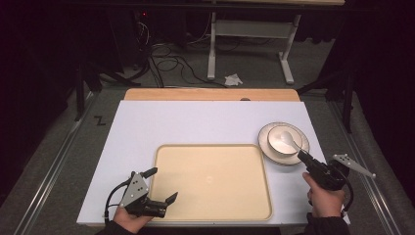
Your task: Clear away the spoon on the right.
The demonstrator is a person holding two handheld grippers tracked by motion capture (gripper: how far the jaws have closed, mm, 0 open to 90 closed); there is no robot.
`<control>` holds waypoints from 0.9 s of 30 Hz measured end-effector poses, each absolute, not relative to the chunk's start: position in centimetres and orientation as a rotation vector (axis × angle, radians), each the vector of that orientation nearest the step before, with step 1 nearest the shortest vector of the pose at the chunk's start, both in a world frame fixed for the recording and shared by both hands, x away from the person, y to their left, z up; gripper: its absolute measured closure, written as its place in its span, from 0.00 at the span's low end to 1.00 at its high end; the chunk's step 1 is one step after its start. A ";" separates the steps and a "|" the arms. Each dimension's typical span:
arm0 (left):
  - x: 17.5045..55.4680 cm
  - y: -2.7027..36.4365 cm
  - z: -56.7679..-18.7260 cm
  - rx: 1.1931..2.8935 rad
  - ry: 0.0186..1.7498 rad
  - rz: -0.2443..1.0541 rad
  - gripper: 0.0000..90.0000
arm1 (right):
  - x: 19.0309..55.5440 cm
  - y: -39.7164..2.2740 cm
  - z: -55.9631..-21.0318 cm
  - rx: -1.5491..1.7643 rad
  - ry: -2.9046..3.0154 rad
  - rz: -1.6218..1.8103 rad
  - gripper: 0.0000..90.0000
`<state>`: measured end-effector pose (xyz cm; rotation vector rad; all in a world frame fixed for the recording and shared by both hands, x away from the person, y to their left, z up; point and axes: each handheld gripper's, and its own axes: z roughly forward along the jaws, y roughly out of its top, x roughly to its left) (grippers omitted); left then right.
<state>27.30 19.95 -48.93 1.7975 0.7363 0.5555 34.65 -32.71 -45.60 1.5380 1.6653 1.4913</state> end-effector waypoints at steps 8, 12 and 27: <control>27.3 20.0 -48.9 1.798 0.734 0.557 0.01 | 33.8 -32.5 -44.4 1.471 1.657 1.518 0.97; 27.3 19.9 -48.9 1.801 0.731 0.558 0.01 | 33.3 -32.0 -43.8 1.418 1.661 1.538 0.97; 27.3 20.0 -48.9 1.802 0.729 0.561 0.01 | 31.9 -28.0 -43.3 1.254 1.820 1.595 0.97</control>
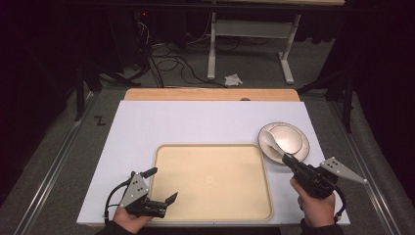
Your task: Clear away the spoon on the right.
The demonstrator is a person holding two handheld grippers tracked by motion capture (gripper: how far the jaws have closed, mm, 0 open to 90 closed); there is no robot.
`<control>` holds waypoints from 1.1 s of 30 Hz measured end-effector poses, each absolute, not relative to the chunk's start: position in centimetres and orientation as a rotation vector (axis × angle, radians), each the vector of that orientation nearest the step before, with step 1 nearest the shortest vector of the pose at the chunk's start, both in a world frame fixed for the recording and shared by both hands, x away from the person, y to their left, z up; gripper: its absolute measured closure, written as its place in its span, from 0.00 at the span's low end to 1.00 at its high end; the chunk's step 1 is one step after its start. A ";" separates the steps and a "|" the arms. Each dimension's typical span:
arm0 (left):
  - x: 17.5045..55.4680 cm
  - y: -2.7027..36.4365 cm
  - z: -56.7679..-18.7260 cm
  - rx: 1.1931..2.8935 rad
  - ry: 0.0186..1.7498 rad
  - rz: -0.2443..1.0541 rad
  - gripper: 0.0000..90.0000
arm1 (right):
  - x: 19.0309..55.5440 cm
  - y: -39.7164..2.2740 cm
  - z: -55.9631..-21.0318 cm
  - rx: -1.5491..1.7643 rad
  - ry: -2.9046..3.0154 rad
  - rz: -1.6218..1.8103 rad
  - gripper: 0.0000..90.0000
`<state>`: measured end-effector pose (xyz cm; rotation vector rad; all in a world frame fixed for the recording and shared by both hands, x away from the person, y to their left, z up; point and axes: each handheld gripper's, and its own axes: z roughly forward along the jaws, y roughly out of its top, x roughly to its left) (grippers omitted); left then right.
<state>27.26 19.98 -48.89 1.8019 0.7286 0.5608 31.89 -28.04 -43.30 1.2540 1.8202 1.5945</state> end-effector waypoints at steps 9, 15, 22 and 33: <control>27.2 20.1 -48.9 1.797 0.731 0.562 0.01 | 30.9 -25.8 -44.2 1.185 1.951 1.580 0.97; 27.3 20.0 -48.9 1.800 0.730 0.561 0.01 | 30.6 -24.7 -45.3 1.164 2.029 1.563 0.97; 27.3 20.1 -48.9 1.797 0.731 0.563 0.01 | 31.0 -23.1 -46.3 1.135 2.101 1.548 0.97; 27.3 20.0 -48.9 1.804 0.728 0.567 0.01 | 31.1 -21.2 -47.3 1.090 2.199 1.548 0.97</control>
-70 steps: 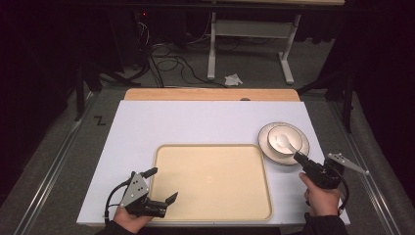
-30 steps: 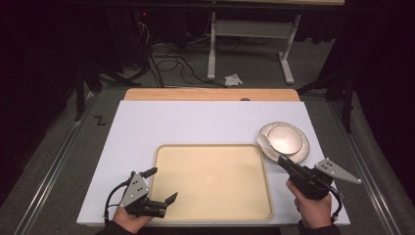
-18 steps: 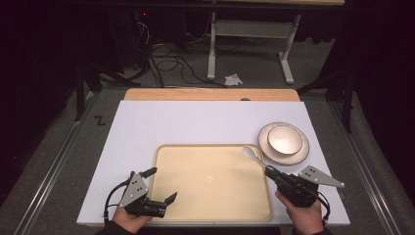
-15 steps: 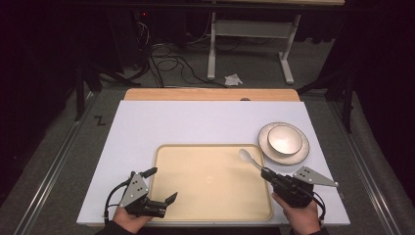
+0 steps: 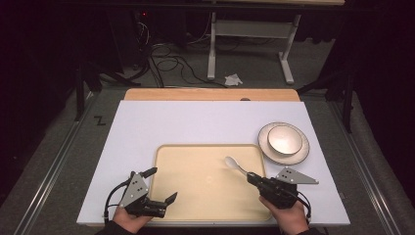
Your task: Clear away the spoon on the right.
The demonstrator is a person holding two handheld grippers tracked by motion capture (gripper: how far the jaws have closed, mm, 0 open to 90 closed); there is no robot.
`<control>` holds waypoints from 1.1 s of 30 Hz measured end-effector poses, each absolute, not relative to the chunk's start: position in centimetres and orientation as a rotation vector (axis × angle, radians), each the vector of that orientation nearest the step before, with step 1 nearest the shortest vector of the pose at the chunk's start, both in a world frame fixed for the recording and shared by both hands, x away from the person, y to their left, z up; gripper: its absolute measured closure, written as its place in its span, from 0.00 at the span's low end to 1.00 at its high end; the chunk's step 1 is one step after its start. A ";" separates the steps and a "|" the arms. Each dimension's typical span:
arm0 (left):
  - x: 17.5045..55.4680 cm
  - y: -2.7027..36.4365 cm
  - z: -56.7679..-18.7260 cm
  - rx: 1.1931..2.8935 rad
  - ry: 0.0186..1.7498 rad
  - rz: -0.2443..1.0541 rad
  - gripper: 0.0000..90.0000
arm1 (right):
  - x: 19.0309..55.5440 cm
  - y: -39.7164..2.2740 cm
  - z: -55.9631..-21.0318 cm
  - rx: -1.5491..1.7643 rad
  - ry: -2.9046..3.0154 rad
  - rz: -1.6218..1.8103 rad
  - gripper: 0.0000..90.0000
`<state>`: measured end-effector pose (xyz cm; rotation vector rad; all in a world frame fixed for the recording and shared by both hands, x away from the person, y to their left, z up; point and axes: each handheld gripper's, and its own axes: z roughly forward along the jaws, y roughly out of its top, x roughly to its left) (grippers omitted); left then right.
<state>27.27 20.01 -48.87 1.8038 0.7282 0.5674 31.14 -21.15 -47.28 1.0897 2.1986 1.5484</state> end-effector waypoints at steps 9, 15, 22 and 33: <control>27.3 19.9 -48.9 1.813 0.723 0.571 0.01 | 31.4 -20.5 -47.8 1.081 2.222 1.554 0.97; 27.3 19.9 -48.9 1.814 0.722 0.571 0.01 | 31.6 -20.3 -48.0 1.084 2.218 1.562 0.97; 27.3 19.8 -48.9 1.818 0.721 0.570 0.01 | 32.0 -20.4 -48.2 1.096 2.215 1.572 0.97; 27.3 19.8 -49.0 1.819 0.721 0.570 0.01 | 32.1 -20.0 -48.6 1.089 2.243 1.551 0.97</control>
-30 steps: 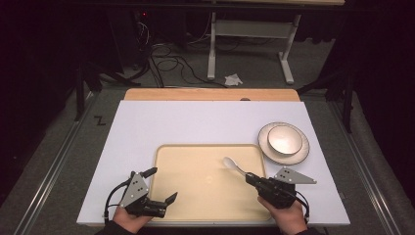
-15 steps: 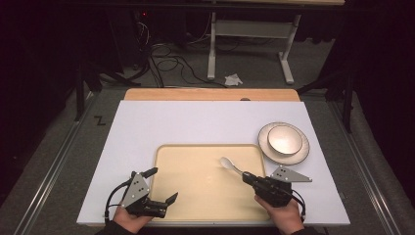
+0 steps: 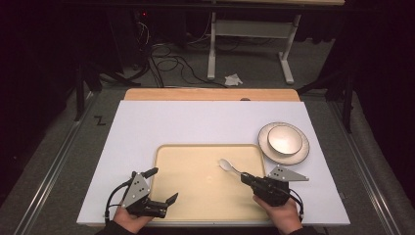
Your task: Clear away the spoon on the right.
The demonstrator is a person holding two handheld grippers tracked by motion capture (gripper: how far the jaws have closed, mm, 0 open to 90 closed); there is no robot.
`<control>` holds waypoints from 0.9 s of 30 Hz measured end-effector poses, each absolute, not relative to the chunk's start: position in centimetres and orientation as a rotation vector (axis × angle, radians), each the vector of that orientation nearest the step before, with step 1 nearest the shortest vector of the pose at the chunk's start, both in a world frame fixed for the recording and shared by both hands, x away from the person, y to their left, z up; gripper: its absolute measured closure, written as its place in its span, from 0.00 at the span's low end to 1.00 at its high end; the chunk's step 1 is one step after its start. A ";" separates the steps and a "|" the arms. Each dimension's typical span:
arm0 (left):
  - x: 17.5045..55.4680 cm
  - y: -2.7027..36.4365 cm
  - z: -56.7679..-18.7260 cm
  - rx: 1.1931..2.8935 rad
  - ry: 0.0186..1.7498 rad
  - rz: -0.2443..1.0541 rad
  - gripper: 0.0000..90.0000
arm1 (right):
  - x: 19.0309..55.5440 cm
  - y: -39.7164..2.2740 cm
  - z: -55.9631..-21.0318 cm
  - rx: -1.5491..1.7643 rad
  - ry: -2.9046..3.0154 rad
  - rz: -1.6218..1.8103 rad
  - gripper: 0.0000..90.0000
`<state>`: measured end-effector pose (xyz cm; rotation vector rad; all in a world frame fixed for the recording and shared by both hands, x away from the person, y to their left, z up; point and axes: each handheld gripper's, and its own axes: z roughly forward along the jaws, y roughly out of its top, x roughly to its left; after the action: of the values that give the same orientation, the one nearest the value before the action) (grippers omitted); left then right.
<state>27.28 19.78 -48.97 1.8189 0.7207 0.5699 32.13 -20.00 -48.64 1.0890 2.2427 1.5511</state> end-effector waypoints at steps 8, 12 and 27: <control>27.3 19.8 -49.0 1.820 0.720 0.569 0.01 | 31.9 -20.2 -48.9 1.097 2.277 1.508 0.96; 27.3 19.8 -49.0 1.819 0.721 0.569 0.01 | 31.8 -20.4 -48.9 1.093 2.279 1.494 0.91; 27.3 19.8 -49.0 1.820 0.721 0.572 0.01 | 31.9 -21.0 -48.5 1.089 2.256 1.521 0.72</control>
<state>27.25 19.79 -48.98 1.8200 0.7211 0.5715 31.86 -20.98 -48.46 1.0889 2.2563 1.5209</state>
